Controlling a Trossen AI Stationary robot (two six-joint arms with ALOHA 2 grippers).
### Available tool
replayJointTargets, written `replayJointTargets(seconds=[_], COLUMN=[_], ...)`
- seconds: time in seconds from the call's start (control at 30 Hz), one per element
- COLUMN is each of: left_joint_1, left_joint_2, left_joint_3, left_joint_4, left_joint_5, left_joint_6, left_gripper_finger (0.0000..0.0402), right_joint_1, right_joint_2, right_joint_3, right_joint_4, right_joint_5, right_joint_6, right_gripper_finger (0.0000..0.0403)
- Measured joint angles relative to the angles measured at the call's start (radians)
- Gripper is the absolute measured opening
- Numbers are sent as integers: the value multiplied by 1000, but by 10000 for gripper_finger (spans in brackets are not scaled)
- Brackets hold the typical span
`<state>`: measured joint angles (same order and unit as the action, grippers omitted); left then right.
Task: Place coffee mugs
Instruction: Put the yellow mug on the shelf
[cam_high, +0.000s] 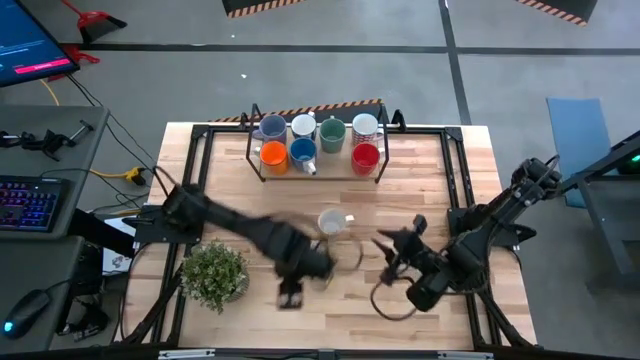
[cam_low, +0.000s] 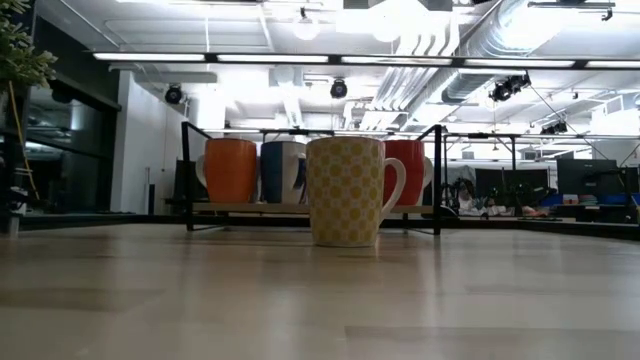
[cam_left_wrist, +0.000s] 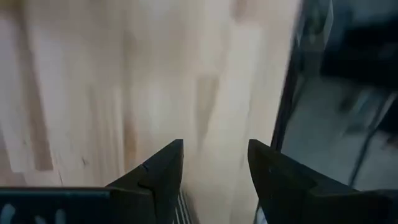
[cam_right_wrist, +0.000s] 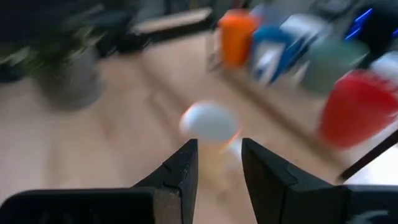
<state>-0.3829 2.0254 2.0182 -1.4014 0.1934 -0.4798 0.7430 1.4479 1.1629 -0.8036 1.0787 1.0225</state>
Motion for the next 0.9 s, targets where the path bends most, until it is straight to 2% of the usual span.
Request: replayJointTargets(seconds=[0.1,0.17,0.27,0.47,0.53,0.7,0.9], left_joint_1=[-94,-138,-179,-218,-232,-263,-258], left_joint_2=[0,0,-12,-54,-94,-192,-292], left_joint_3=[0,0,-2,-6,-34,-140,-262], left_joint_4=[-35,-52,-88,-174,-155,-148,-68], left_joint_5=[-70,-161,-289,-462,-523,-618,-633], left_joint_6=[39,40,36,14,-10,-84,-109], left_gripper_finger=[168,168,168,168,168,168,168], right_joint_1=[-66,-124,-245,-459,-502,-574,-706], right_joint_2=[0,0,0,0,0,5,30], right_joint_3=[0,0,0,0,1,1,22], right_joint_4=[6,16,79,359,392,373,358], right_joint_5=[75,65,-87,-567,-635,-711,-868], right_joint_6=[-52,-97,-195,-466,-481,-481,-464], right_gripper_finger=[103,103,103,103,103,103,103])
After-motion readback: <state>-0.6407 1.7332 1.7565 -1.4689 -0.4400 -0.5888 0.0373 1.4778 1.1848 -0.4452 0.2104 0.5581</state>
